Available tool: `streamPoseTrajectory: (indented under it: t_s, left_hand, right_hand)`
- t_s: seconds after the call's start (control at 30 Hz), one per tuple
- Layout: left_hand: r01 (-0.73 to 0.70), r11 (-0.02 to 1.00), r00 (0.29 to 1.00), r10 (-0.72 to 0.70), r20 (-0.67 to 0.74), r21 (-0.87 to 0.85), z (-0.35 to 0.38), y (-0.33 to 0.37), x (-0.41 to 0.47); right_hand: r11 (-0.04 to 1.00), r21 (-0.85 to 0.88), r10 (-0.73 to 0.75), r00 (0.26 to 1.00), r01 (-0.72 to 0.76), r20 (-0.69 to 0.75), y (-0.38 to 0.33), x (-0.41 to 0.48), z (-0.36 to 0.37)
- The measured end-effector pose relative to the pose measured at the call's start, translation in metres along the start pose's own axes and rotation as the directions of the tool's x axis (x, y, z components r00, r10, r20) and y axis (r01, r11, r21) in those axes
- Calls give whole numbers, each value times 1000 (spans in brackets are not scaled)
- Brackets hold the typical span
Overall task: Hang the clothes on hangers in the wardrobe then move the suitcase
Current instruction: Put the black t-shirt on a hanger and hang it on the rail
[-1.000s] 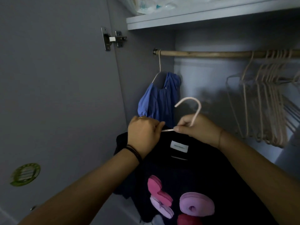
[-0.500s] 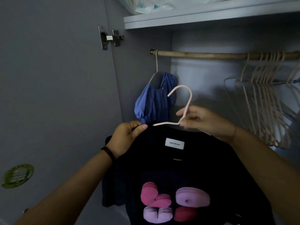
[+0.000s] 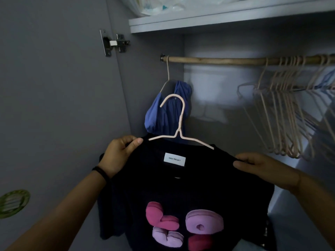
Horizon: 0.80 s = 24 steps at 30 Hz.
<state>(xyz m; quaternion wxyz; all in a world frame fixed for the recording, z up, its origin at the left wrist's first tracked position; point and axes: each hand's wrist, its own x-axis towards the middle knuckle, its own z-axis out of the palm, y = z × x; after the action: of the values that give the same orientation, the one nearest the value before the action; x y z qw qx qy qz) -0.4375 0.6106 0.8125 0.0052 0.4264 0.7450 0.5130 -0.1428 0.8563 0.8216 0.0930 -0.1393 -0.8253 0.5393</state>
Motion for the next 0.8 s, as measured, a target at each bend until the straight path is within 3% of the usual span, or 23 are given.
streamPoseTrajectory:
  t_s: [0.13, 0.23, 0.33, 0.4, 0.47, 0.6, 0.8]
  left_hand:
    - [36, 996, 999, -33, 36, -79, 12, 7, -2]
    - [12, 994, 996, -2, 94, -108, 23, 16, -11]
    - [-64, 997, 998, 64, 16, -44, 41, 20, -22]
    - [-68, 991, 998, 67, -14, -119, 57, 30, -31]
    - [-34, 967, 996, 53, 69, -252, 76, 47, -40]
    - [114, 887, 945, 42, 324, -448, 123, 84, -48]
    - [326, 777, 863, -13, 505, -538, 170, 136, -41]
  right_hand:
    - [989, 142, 29, 999, -25, -27, 3, -27, 3]
    - [991, 120, 69, 992, -56, -109, 17, -58, 3]
    - [961, 218, 208, 965, -172, -156, 32, -90, -2]
    - [948, 226, 276, 932, -224, -234, 27, -108, 1]
    - [936, 253, 323, 883, -245, -341, 28, -124, 2]
    - [935, 298, 273, 925, -191, -266, -5, -121, 20]
    - [972, 210, 190, 874, -104, -448, -27, -80, 59]
